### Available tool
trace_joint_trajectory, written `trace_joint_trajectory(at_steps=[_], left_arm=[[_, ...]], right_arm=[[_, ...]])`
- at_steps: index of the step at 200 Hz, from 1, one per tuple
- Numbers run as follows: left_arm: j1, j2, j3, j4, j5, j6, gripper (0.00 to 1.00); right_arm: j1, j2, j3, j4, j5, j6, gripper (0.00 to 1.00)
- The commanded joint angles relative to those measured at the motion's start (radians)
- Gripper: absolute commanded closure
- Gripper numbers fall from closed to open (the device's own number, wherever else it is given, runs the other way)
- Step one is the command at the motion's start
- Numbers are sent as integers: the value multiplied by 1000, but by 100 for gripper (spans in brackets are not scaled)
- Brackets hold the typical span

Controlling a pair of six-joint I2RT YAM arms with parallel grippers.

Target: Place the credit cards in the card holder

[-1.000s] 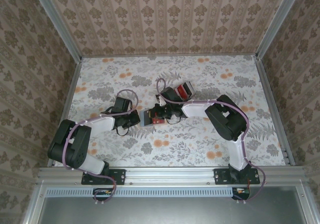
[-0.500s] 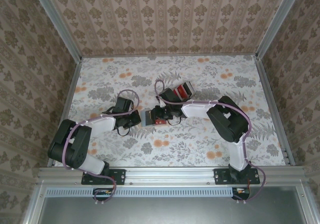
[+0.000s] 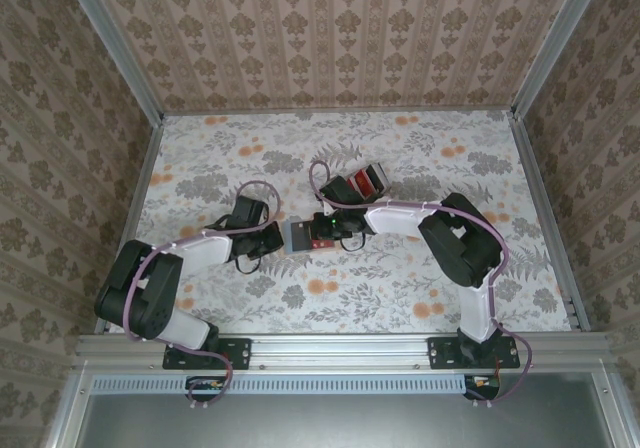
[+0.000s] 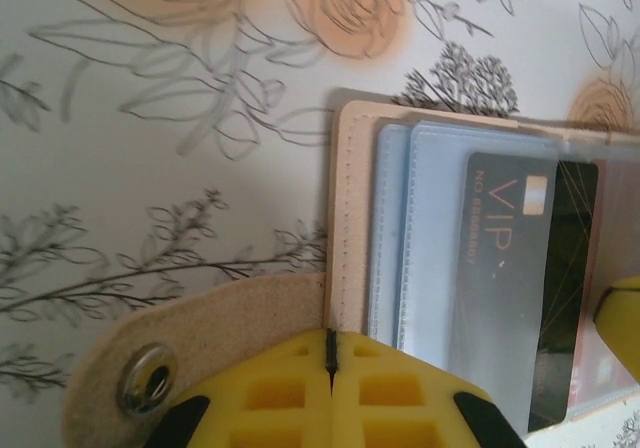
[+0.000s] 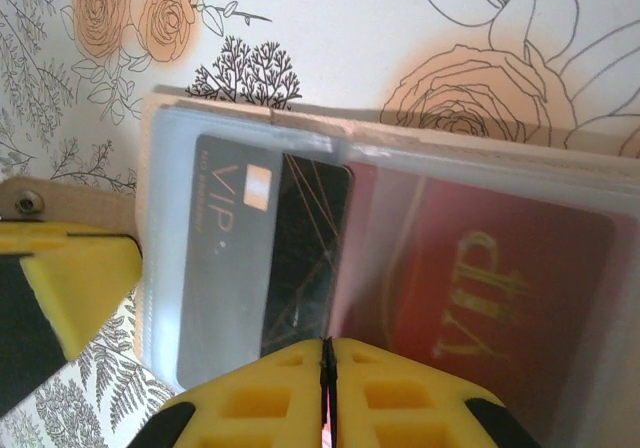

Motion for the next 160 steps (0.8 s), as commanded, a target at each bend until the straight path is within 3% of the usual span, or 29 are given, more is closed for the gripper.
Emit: trace_joint_trajectory(at_steps=[1, 83, 160], left_arm=[[-18, 28, -21, -55, 19, -23, 100], [-46, 20, -19, -59, 4, -40, 100], [-9, -117, 72, -253, -119, 70, 100]], right_arm=[[11, 40, 40, -9, -7, -13, 88], [40, 84, 121, -73, 3, -47, 88], [37, -77, 16, -100, 81, -86, 87]])
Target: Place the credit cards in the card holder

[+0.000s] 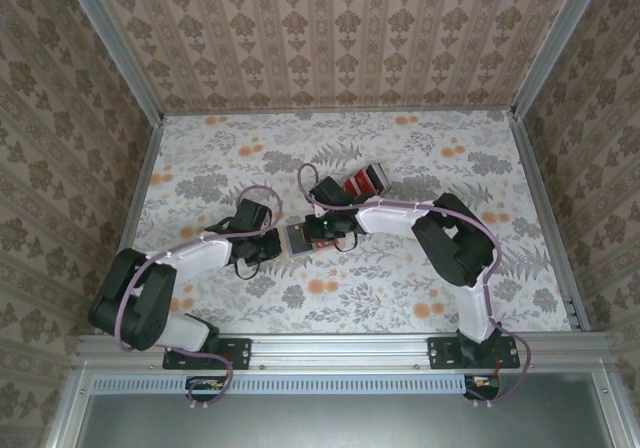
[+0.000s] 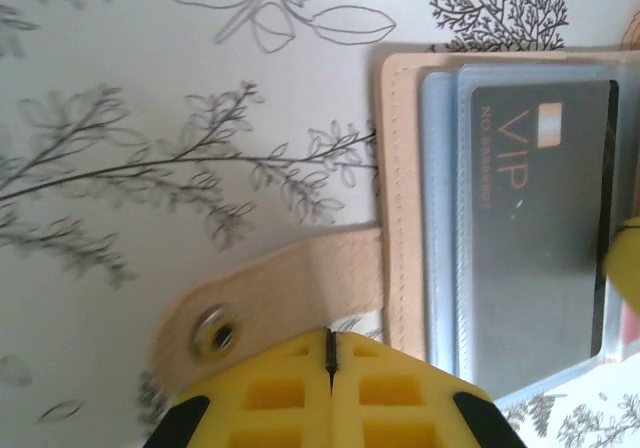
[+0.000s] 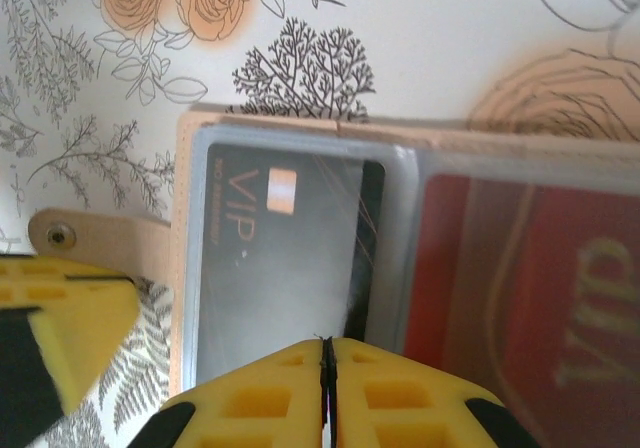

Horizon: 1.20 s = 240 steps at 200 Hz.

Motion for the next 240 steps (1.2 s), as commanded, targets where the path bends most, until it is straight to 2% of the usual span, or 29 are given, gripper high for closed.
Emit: trace_joint_trajectory(at_steps=[1, 22, 34, 60, 103, 129, 161, 181, 240], left_arm=[[20, -41, 66, -91, -49, 64, 100], [30, -26, 129, -124, -52, 107, 100], [71, -3, 163, -119, -57, 132, 100], [108, 109, 290, -138, 0, 179, 100], [122, 296, 475, -174, 47, 246, 100], [122, 362, 507, -166, 84, 257, 100], [123, 380, 451, -128, 119, 244, 100], [122, 374, 411, -134, 136, 236, 100], [121, 226, 175, -117, 65, 188, 100]], right_arm=[[0, -94, -42, -43, 55, -35, 87], [-2, -143, -90, -56, 79, -38, 87], [-3, -172, -126, -51, 88, -36, 87], [-4, -234, -215, -25, 100, -12, 87], [-2, -273, -309, 5, 102, 31, 86], [-2, -266, -334, 22, 108, 42, 86], [-13, -231, -310, 12, 144, 38, 87], [-35, -196, -281, 32, 113, 31, 86], [-74, -96, -127, -5, 81, -35, 86]])
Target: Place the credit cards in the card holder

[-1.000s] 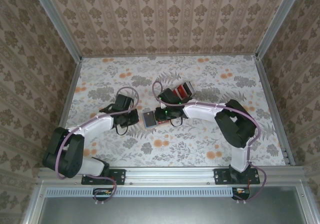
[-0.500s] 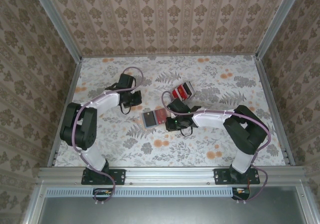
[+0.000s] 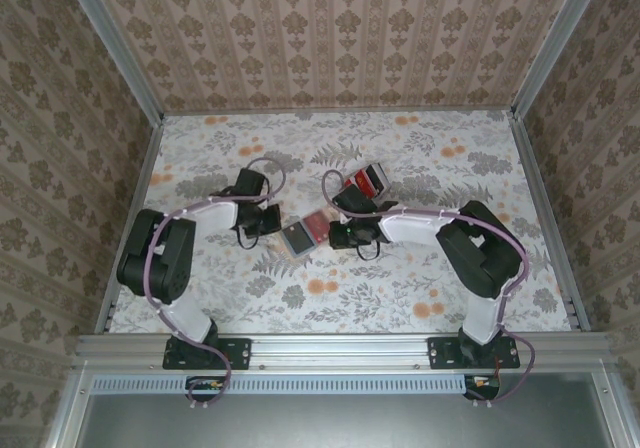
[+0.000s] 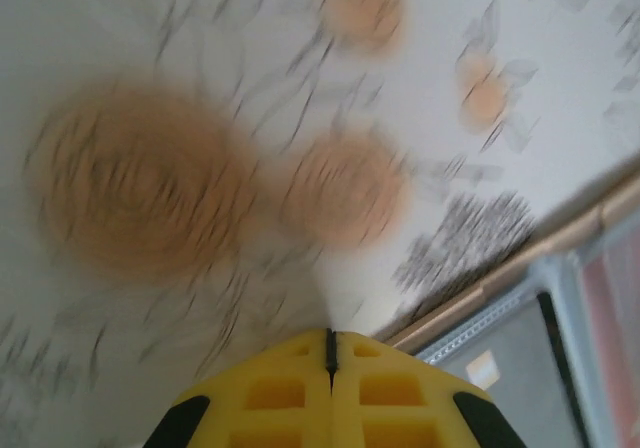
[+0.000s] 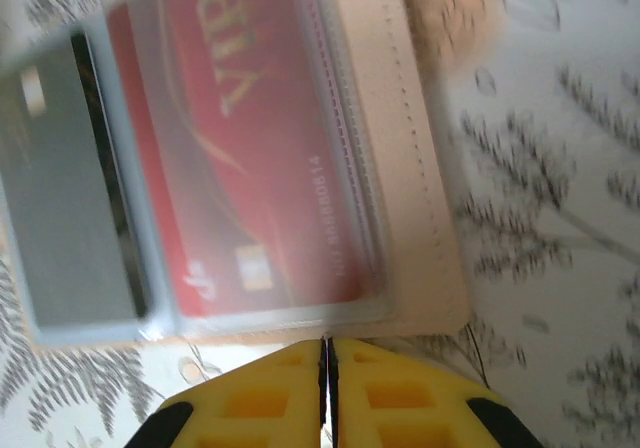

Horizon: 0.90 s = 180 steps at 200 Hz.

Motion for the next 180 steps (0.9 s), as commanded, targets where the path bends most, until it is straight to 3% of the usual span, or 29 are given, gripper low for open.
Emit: trace_joint_trajectory(at_steps=[1, 36, 138, 180], left_arm=[[0, -54, -88, -62, -34, -25, 100], [-13, -123, -166, -50, -4, -65, 100], [-214, -236, -275, -13, -41, -216, 100], [-255, -240, -272, -6, -62, -249, 100]], right_arm=[[-15, 47, 71, -11, -15, -36, 86], [-20, 139, 170, -25, -52, -45, 86], [-20, 305, 391, -111, -124, -84, 85], [-22, 310, 466, -132, -170, -84, 84]])
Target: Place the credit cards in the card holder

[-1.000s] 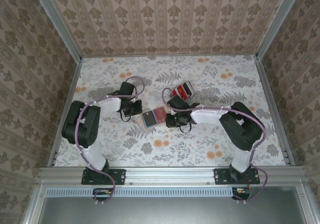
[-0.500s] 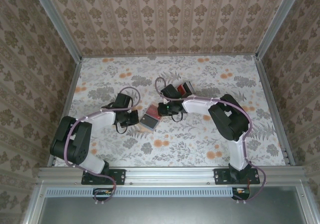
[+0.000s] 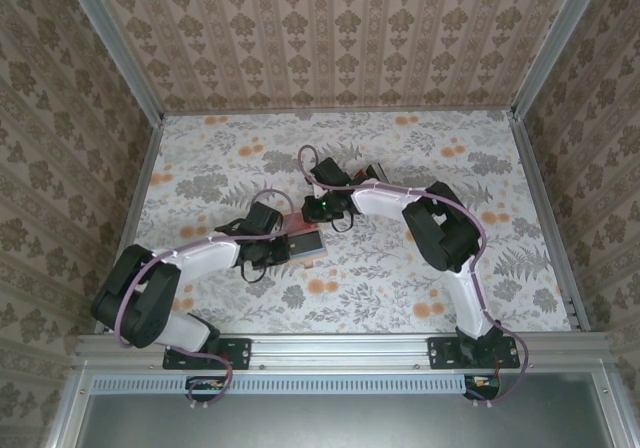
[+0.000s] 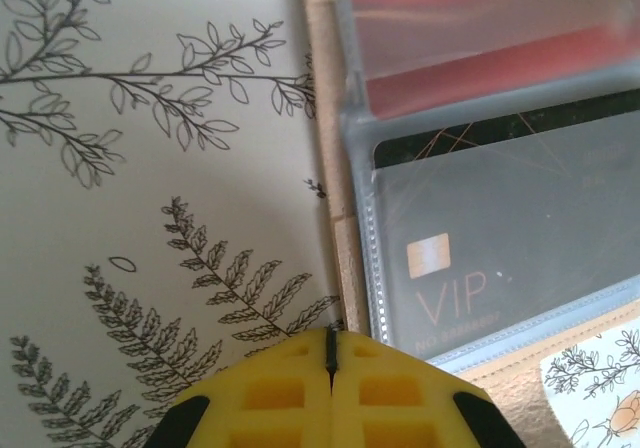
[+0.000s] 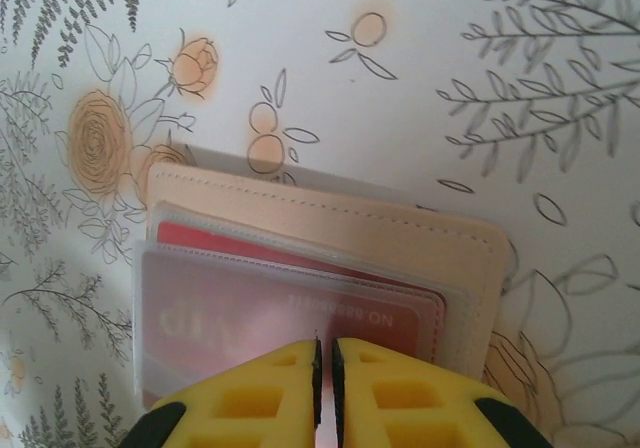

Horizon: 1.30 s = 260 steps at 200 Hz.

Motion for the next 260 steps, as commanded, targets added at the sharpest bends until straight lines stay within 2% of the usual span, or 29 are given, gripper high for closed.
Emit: trace_joint_trajectory(at_steps=[1, 33, 68, 92, 101, 118, 160, 195, 219, 260], left_arm=[[-28, -1, -25, -52, 23, -45, 100], [-21, -48, 42, -160, -60, 5, 100], [56, -61, 158, -242, -99, 102, 100], [136, -12, 221, -205, -47, 151, 100], [191, 24, 264, -198, -19, 166, 100], [231, 96, 348, -199, 2, 195, 100], [261, 221, 516, -215, 70, 226, 100], [270, 196, 464, -212, 65, 224, 100], [294, 159, 368, -194, 54, 209, 100], [324, 86, 258, -179, 43, 199, 100]], right_arm=[[0, 1, 35, -59, -46, -20, 84], [-5, -109, -12, -72, -38, -29, 83], [4, -298, -186, -43, -51, -8, 82], [40, -375, -290, -29, -74, 18, 82], [60, -379, -311, -22, -95, 30, 81], [107, -362, -328, 2, -115, 50, 81], [213, -241, -240, -9, -139, 49, 81], [239, -180, -236, -23, -136, 56, 81], [232, -172, -264, -70, -62, 35, 81], [153, -250, -388, -61, -12, 36, 82]])
